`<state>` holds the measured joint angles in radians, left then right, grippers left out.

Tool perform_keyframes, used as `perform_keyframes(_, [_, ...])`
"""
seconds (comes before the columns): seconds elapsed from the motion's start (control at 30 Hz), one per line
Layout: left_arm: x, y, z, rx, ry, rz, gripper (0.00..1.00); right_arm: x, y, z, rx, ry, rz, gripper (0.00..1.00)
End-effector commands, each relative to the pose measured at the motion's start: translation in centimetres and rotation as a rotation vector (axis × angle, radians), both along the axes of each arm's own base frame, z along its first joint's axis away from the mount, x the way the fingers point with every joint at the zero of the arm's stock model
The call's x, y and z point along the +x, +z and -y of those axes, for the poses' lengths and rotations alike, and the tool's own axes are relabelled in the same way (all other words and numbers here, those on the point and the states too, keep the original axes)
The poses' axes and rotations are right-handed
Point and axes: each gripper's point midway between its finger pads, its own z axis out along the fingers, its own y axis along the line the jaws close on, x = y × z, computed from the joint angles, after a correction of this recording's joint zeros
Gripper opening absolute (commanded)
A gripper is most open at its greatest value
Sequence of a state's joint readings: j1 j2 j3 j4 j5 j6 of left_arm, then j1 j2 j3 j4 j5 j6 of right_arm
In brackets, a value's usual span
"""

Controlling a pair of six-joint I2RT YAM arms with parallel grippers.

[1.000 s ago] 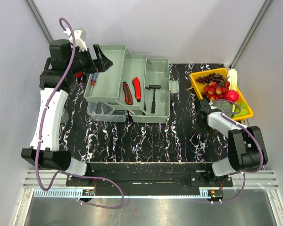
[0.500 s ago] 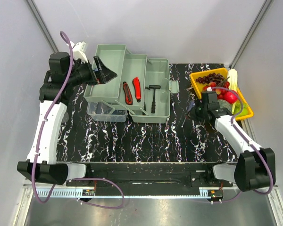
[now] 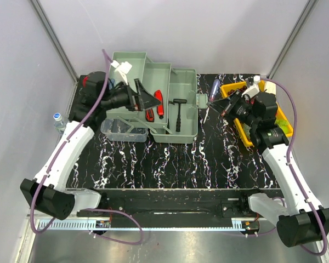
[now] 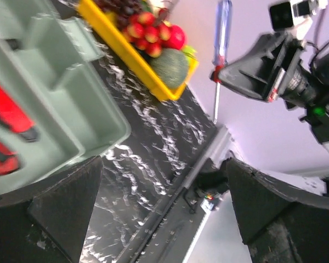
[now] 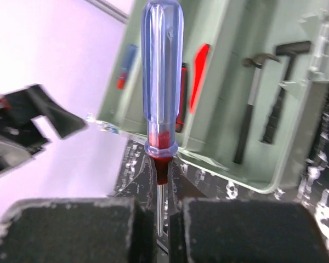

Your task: Pack the tool kit

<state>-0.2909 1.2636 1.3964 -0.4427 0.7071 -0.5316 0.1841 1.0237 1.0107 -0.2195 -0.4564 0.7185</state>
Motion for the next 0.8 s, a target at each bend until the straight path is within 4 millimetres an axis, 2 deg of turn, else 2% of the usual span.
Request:
perform_keyframes(0.0, [-2.4,4.7,4.6,-0.204,-0.162,0.115,0.99,-2.0,8.0,-2.9,0.185,0.147,0.193,0.00])
perform_keyframes(0.13, [-3.6,5.7,7.6,-0.259,-0.259,0.143,0.99,-3.2,10.3,-4.6,0.258,0.203,0.230,0.00])
perform_keyframes(0.27, [-4.2,5.8,10.3,-0.265,-0.339,0.176,0.99,-4.3,12.0,-6.6,0.315,0.263,0.255,0.00])
perform_keyframes(0.37, [-3.9,5.0,11.5,-0.229,-0.381,0.174,0.89,-4.7,12.7,-7.6,0.337,0.290,0.269,0.00])
perform_keyframes(0.43, [-3.9,4.3,11.9,-0.189,-0.395,0.153,0.79,-5.0,13.2,-8.0,0.351,0.303,0.281,0.00])
perform_keyframes(0.57, [-4.9,4.5,11.8,-0.175,-0.430,0.189,0.64,-4.8,13.5,-8.3,0.357,0.307,0.281,0.00])
perform_keyframes(0.73, [-5.9,4.5,12.1,-0.178,-0.448,0.224,0.37,-4.1,13.3,-8.9,0.350,0.317,0.265,0.00])
perform_keyframes(0.77, [-5.8,4.4,12.2,-0.172,-0.446,0.220,0.36,-3.9,13.2,-9.0,0.351,0.320,0.261,0.00])
